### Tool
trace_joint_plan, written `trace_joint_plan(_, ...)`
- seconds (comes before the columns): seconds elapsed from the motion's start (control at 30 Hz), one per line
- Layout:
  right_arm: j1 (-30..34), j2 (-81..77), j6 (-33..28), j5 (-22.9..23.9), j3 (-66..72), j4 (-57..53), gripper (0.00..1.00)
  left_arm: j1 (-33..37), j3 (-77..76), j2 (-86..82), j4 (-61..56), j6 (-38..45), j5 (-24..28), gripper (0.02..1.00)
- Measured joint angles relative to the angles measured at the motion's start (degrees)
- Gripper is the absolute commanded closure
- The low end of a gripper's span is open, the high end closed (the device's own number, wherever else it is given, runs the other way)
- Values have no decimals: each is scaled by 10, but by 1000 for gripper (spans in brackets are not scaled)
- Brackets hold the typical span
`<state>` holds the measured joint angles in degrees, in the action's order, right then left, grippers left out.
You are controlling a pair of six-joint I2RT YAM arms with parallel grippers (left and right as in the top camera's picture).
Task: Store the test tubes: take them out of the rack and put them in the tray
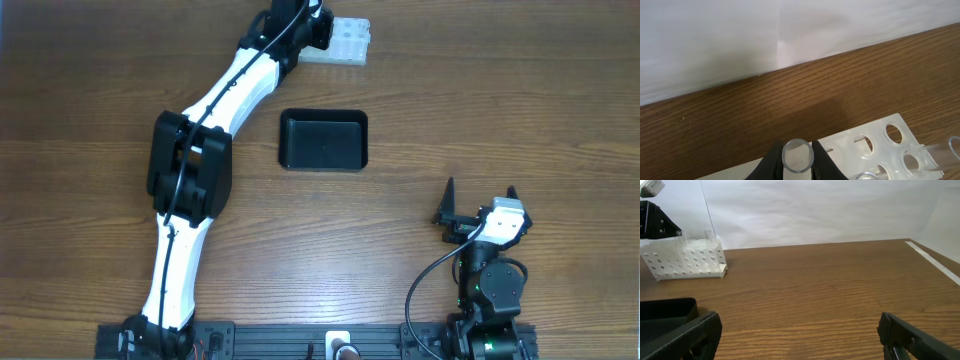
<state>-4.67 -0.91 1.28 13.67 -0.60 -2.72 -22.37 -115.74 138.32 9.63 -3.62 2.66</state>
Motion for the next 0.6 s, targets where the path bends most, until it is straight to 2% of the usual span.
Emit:
trace_joint_plan(0.4, 0, 0, 0, 0, 0, 0, 9, 0, 0, 0, 0, 0, -2, 974)
trace_joint_plan(0.6, 0, 0, 0, 0, 0, 0, 9, -5, 0, -16, 0, 7, -21, 963)
